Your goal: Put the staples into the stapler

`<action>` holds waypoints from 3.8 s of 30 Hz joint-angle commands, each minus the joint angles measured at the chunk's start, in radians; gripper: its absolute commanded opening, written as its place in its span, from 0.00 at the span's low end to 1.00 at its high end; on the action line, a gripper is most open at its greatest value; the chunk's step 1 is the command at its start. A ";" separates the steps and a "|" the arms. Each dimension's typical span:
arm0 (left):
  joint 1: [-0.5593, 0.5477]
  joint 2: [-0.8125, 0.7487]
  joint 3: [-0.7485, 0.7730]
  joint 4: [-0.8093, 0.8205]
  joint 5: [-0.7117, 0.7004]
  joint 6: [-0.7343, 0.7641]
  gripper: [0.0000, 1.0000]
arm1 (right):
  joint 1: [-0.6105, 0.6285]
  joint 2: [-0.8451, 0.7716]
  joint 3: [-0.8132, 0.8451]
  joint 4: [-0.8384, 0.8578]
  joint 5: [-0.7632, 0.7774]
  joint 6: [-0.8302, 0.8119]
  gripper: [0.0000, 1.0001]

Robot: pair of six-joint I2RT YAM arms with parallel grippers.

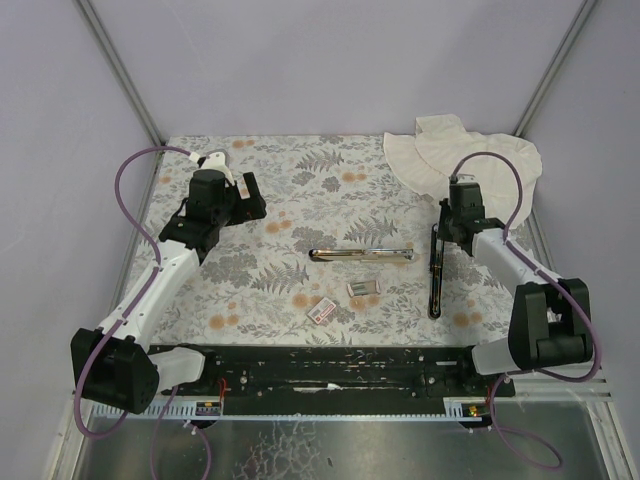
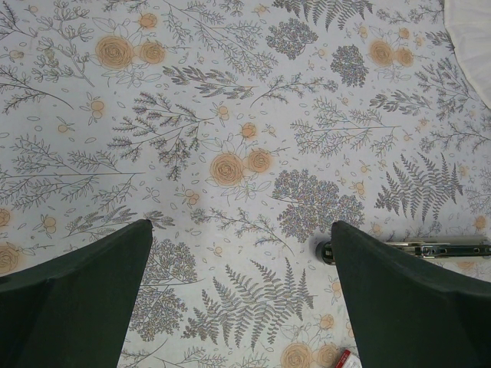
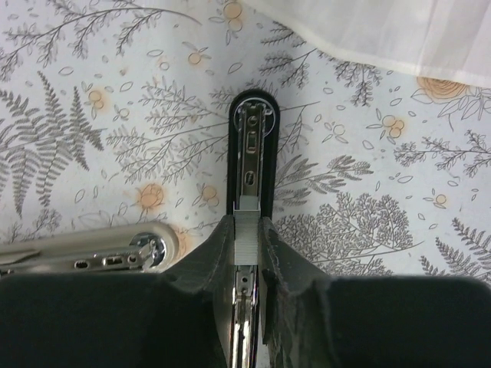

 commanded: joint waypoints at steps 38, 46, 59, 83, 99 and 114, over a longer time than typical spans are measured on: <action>0.013 0.014 0.001 0.024 0.000 -0.002 1.00 | -0.041 0.152 0.048 0.147 -0.012 0.005 0.17; 0.014 0.014 0.001 0.024 0.001 -0.002 1.00 | -0.040 0.165 0.046 0.153 0.004 0.006 0.17; 0.016 0.016 0.002 0.023 -0.001 -0.001 1.00 | -0.042 0.182 0.058 0.166 0.023 -0.001 0.17; 0.021 0.019 0.004 0.021 0.003 0.000 1.00 | -0.042 0.234 0.077 0.172 0.040 -0.004 0.17; 0.027 0.021 0.007 0.020 0.010 -0.002 1.00 | -0.042 0.184 0.108 0.118 0.030 0.011 0.43; 0.030 0.021 -0.003 0.043 0.085 -0.015 1.00 | 0.110 -0.127 0.031 -0.083 -0.324 0.100 0.53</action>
